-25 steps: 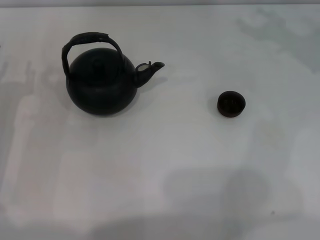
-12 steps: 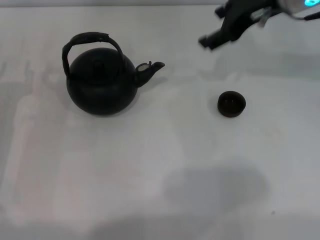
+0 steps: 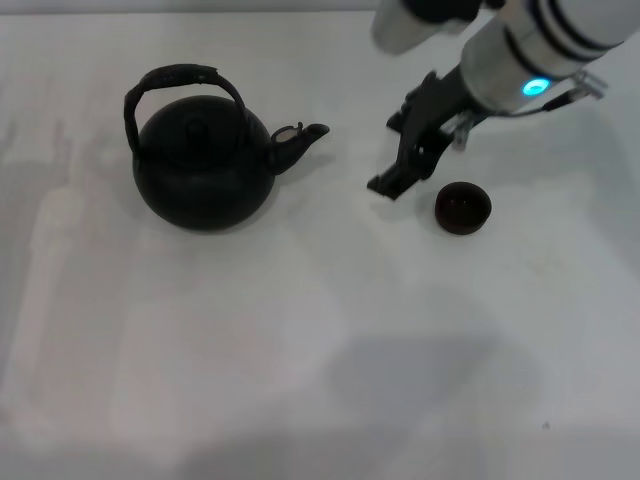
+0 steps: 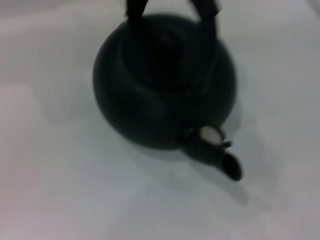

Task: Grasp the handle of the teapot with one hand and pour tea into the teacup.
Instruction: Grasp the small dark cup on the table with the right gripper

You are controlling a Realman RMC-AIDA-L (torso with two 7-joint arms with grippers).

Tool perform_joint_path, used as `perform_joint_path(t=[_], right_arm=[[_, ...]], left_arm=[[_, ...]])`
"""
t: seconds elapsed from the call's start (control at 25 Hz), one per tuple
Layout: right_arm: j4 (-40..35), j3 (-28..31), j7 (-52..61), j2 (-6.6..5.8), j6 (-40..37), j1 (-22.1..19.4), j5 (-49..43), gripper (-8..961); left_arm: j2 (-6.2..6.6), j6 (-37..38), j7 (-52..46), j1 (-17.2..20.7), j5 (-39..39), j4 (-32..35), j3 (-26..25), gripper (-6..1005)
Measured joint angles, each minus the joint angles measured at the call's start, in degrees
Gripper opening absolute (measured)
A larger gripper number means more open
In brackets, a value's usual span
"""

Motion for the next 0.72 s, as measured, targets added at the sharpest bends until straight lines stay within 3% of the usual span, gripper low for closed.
perform_joint_path(t=[0.28,0.72], right_arm=[[7.41,-4.9,1.61,0.15,-3.74,3.05,-0.45,855],[11.27,-8.76,3.37,0.26,-3.96,4.43,-4.11,856]], left_arm=[[0.02,0.01,0.0,0.0,-0.05,0.04,0.0,592],[0.02,-0.04,0.02,0.29,-0.03,-0.26,0.0,592]])
